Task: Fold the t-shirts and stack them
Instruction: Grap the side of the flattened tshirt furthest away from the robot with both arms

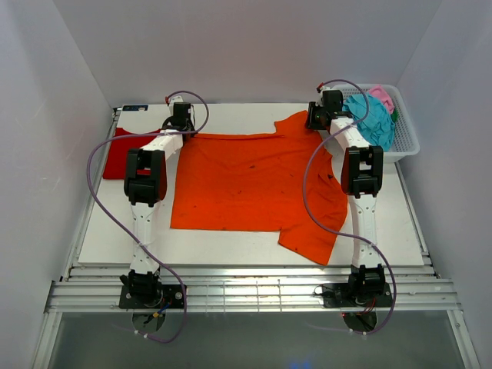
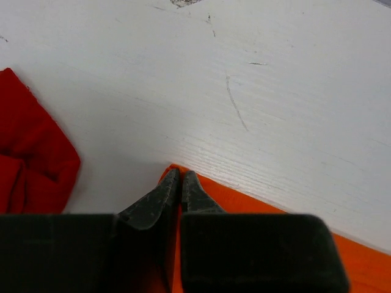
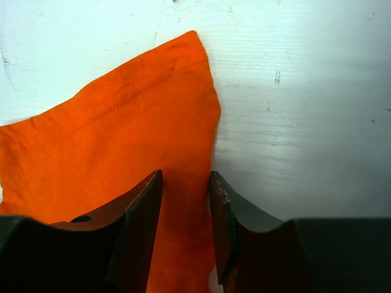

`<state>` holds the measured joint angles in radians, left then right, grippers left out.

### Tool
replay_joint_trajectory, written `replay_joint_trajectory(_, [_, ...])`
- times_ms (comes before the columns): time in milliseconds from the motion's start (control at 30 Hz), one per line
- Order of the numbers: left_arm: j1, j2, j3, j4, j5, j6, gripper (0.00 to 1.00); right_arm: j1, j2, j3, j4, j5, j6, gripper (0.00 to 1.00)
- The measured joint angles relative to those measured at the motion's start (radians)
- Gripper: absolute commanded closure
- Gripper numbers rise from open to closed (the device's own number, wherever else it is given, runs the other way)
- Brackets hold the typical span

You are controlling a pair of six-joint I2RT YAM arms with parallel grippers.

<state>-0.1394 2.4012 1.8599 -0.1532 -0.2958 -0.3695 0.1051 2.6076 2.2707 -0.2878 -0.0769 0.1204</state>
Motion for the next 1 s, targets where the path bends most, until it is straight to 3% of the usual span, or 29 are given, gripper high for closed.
replay_joint_trajectory(67, [0.000,0.000,0.000,0.000,0.001,-0.002,0.92,0.000,0.000,0.000,0.000,0.003,-0.003,0.70])
replay_joint_trajectory(100, [0.000,0.000,0.000,0.000,0.001,-0.002,0.93,0.000,0.002,0.000,0.001,0.003,-0.005,0.80])
replay_joint_trajectory(200, [0.000,0.000,0.000,0.000,0.001,-0.001,1.00,0.001,0.011,0.006,0.008,0.004,-0.004,0.92])
replay_joint_trajectory(633, [0.000,-0.075,-0.059,0.029,-0.018,-0.002,1.00,0.001,-0.017,-0.054,0.100,0.008,-0.012,0.92])
replay_joint_trajectory(1000, [0.000,-0.198,-0.108,0.063,-0.017,-0.010,1.00,0.009,-0.301,-0.243,0.124,0.010,-0.039,0.92])
